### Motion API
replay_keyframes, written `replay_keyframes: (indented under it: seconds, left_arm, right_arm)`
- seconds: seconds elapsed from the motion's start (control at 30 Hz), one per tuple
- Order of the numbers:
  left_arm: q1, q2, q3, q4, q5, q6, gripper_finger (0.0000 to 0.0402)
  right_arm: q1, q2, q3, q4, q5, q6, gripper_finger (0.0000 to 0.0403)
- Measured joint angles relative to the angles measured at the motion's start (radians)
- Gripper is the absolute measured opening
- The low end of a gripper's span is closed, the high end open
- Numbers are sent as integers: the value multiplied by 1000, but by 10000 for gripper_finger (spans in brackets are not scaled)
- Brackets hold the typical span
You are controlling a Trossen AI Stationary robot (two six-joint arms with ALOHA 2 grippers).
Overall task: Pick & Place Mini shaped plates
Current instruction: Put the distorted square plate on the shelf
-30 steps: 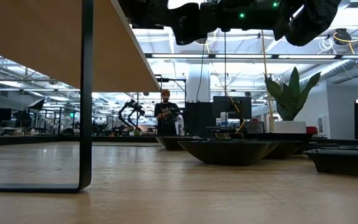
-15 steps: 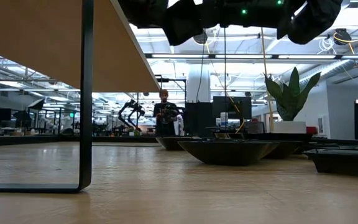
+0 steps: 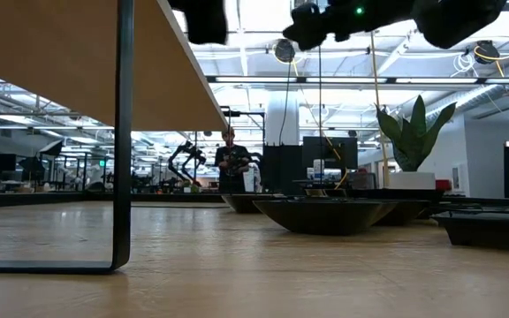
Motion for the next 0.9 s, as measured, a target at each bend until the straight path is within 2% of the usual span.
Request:
replay_keyframes:
  seconds: [0.1,0.13,0.2,0.27,0.3,0.43,0.53,0.63,0.9]
  left_arm:
    - [-8,-105,61,-363,19,-266,5]
    - [3,-129,92,-502,73,-375,6]
    - [46,-143,161,-725,261,-562,5]
    - [94,-139,212,-897,452,-646,4]
    - [118,-127,230,-962,516,-669,4]
    - [227,-97,284,-1206,657,-734,7]
    - [320,-76,291,-1306,758,-754,4]
    - [385,-55,290,-1317,801,-755,5]
    - [459,24,290,-1318,920,-734,5]
  right_arm:
    - [4,-45,-3,-18,62,-34,285]
    - [3,-64,-3,-38,72,-34,284]
    - [0,-103,-3,-100,69,-26,280]
    - [-5,-144,-3,-163,68,14,275]
    - [-7,-167,-3,-205,68,40,273]
    - [-22,-247,-3,-366,48,156,270]
    - [-31,-290,-3,-457,17,229,270]
    - [-37,-313,-3,-508,11,274,268]
    - [-37,-317,-3,-577,13,286,263]
